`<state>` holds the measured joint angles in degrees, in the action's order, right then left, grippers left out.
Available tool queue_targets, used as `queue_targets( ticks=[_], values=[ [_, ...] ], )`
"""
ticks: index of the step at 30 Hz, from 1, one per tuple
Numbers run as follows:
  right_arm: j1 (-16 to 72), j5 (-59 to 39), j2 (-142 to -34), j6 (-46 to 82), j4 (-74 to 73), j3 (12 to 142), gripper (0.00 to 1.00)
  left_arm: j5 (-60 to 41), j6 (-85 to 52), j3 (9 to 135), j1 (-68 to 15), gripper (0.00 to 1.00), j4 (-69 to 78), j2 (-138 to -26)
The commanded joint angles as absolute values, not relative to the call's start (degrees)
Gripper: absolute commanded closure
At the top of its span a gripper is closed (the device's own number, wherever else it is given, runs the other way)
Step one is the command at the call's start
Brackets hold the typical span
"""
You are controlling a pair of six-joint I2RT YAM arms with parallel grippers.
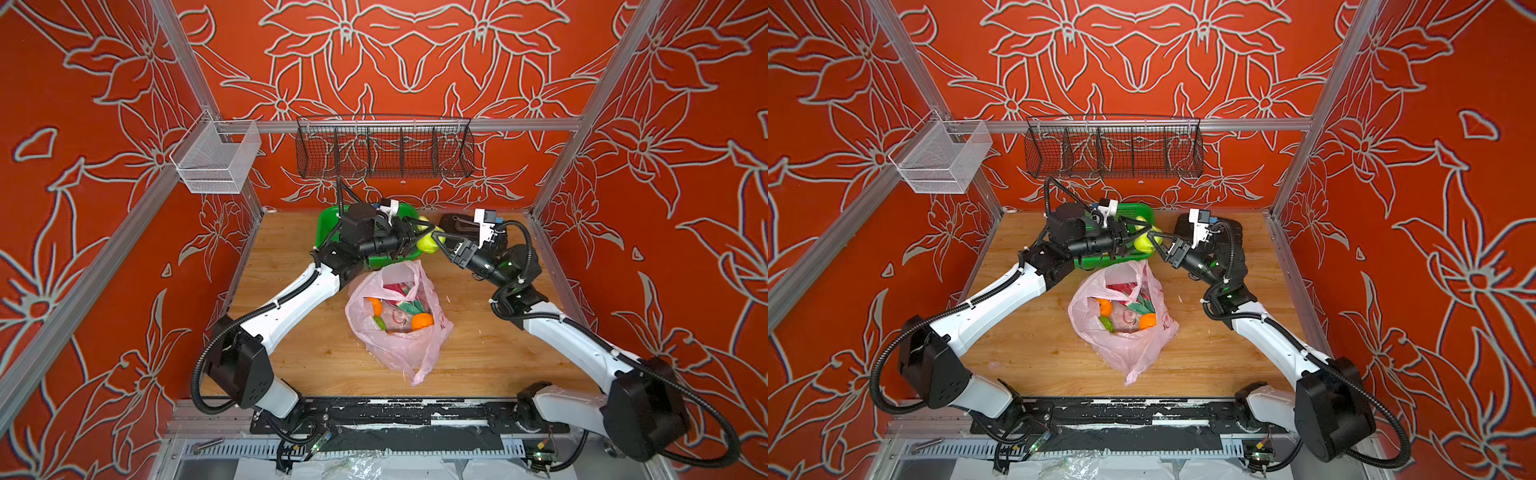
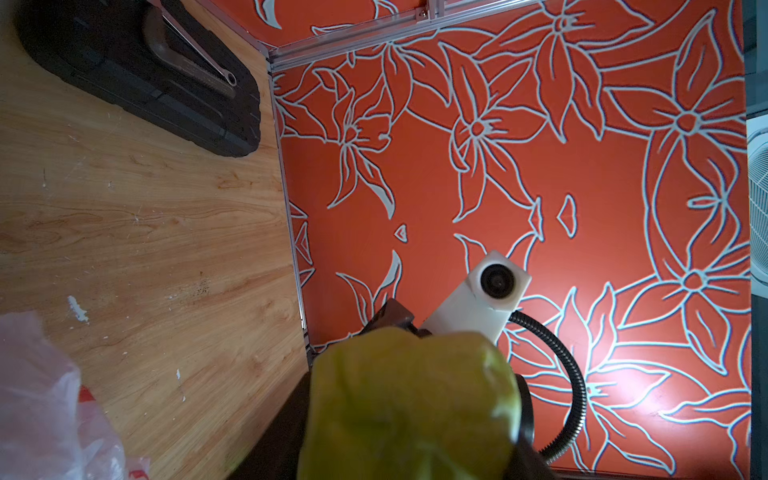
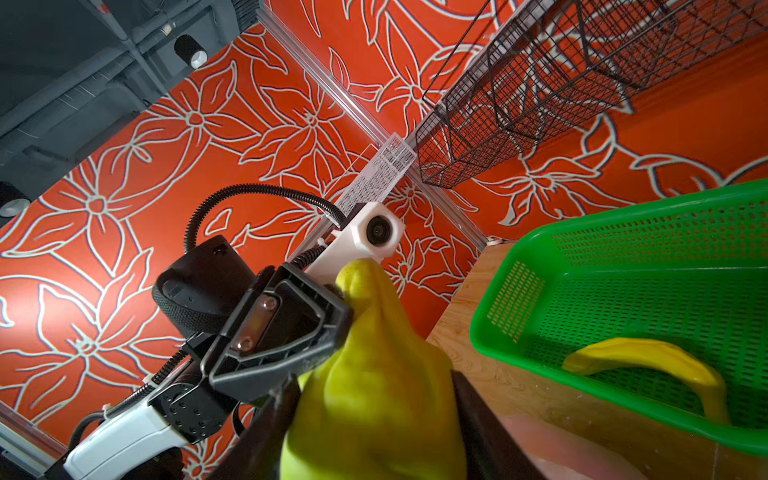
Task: Untie the knot of the plastic bag and take out the fruit
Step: 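Carry the pear to the green basket with the left gripper while the right withdraws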
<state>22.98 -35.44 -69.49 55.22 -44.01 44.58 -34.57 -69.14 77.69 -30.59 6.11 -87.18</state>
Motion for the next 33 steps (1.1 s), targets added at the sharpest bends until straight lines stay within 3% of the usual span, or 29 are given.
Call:
queue_targets(
  ticks=[1, 9, 22, 33],
  values=[
    [23.4, -35.5, -67.6, 54.1, -45.3, 44.0, 0.3, -33.4, -66.9, 79.6, -30.4, 0.75, 4.8, -87.1],
    [23.4, -25.5, -58.2, 50.8, -33.7, 43.0, 0.07, -19.1, -53.6, 83.2, -26.1, 0.77, -8.5, -84.9],
    [23.4, -22.7, -47.9, 45.9, -17.6, 41.1, 0.06, -0.6, -43.5, 80.6, -14.2, 0.77, -13.9, -87.8],
    [23.6, -22.7, -46.8, 48.4, -16.6, 38.4, 0.05, -2.1, -43.1, 85.0, -6.1, 0.78, -18.9, -103.0]
  ],
)
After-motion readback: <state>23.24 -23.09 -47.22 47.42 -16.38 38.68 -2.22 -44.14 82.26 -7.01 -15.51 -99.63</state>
